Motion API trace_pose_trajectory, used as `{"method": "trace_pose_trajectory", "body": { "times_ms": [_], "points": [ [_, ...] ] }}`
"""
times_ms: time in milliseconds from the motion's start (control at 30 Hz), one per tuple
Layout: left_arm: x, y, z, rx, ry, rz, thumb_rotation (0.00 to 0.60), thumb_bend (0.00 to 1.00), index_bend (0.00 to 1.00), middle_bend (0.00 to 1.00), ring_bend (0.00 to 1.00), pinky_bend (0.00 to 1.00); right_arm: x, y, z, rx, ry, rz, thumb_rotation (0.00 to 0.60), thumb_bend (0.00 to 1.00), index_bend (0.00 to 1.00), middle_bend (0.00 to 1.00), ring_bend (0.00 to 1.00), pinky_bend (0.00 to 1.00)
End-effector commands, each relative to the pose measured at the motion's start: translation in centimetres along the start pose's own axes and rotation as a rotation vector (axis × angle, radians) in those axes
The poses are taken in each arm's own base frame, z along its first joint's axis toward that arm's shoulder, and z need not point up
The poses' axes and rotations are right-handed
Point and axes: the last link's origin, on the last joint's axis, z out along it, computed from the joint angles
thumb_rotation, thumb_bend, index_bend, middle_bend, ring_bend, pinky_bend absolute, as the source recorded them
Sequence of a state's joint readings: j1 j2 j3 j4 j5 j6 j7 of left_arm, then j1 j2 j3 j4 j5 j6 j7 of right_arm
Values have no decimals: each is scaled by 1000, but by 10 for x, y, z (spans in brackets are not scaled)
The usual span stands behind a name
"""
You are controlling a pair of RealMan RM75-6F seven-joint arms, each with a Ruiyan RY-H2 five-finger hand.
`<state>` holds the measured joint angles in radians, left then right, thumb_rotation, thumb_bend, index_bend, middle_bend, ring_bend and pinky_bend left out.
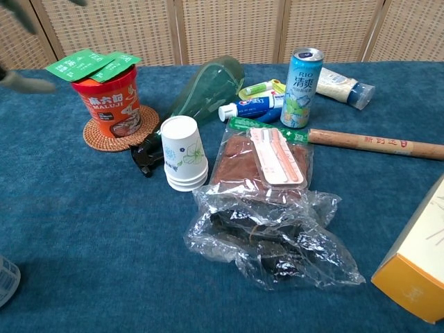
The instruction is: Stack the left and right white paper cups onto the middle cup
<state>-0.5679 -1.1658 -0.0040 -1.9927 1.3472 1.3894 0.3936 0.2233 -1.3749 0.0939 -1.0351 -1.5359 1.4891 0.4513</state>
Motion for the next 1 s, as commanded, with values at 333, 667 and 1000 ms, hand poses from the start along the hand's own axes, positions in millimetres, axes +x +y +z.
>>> {"method": "trace_pose_trajectory", "body": {
  "times_ms": [333, 667, 1000],
  "points": [
    [-4, -101, -104, 172, 105, -4, 600, 234, 140, 0, 0, 259, 0, 7, -1, -14, 10, -56, 600, 262, 190, 237, 64, 370],
    [-11, -143, -138, 306, 155, -31, 600, 234, 142, 0, 0, 225, 3, 13, -1, -28, 14, -112, 600, 262, 194, 226, 48, 329],
    [-13, -151, -140, 324, 151, -11, 600, 234, 142, 0, 0, 210, 7, 18, 0, -38, 16, -199, 600, 245, 194, 216, 27, 297]
  ]
}}
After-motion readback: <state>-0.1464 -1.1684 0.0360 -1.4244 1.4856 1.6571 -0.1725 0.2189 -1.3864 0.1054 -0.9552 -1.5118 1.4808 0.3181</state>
